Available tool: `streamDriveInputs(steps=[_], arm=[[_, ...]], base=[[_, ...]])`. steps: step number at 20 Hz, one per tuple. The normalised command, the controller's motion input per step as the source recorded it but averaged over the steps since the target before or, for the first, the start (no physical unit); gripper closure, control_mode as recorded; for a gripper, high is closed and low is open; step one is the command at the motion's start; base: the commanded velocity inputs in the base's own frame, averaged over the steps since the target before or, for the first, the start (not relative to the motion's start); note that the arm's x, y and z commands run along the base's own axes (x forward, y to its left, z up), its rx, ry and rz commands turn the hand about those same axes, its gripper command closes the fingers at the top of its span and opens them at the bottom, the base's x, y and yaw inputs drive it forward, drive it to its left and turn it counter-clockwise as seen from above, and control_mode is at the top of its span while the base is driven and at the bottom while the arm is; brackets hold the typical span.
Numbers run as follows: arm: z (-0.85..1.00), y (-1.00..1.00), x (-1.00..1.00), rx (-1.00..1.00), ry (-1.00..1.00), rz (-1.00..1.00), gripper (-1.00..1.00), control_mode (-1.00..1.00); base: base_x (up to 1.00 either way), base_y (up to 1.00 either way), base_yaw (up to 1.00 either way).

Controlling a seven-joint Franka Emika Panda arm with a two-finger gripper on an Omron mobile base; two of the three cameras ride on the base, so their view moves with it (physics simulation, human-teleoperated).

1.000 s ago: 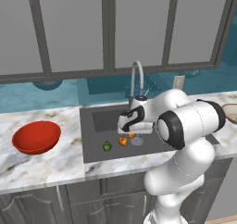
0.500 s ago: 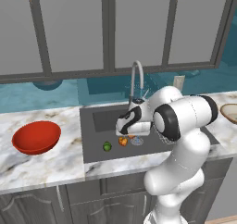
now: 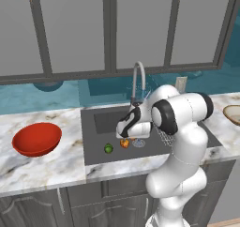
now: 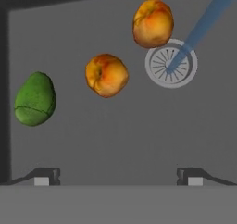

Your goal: Pick the peachs from the sink and place them in one bowl. Place the avocado in the other bowl. Then turn off the sink faucet.

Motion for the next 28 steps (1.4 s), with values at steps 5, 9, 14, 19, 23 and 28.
streamDriveInputs(steps=[5,9,14,19,23,28], arm=[[-0.16,0.0,0.24,0.0,0.0,0.0,-1.0,-1.0],[-0.19,0.01,0.17,0.0,0.0,0.0,-1.0,-1.0],[-0.19,0.05,0.13,0.0,0.0,0.0,-1.0,-1.0],[-0.15,0.04,0.18,0.0,0.0,0.0,-1.0,-1.0],[-0.14,0.01,0.17,0.0,0.0,0.0,-1.0,-1.0],[-0.12,0.0,0.17,0.0,0.0,0.0,-1.0,-1.0]], base=[[0.0,0.0,0.0],[0.0,0.0,0.0],[0.0,0.0,0.0],[0.0,0.0,0.0],[0.0,0.0,0.0],[0.0,0.0,0.0]])
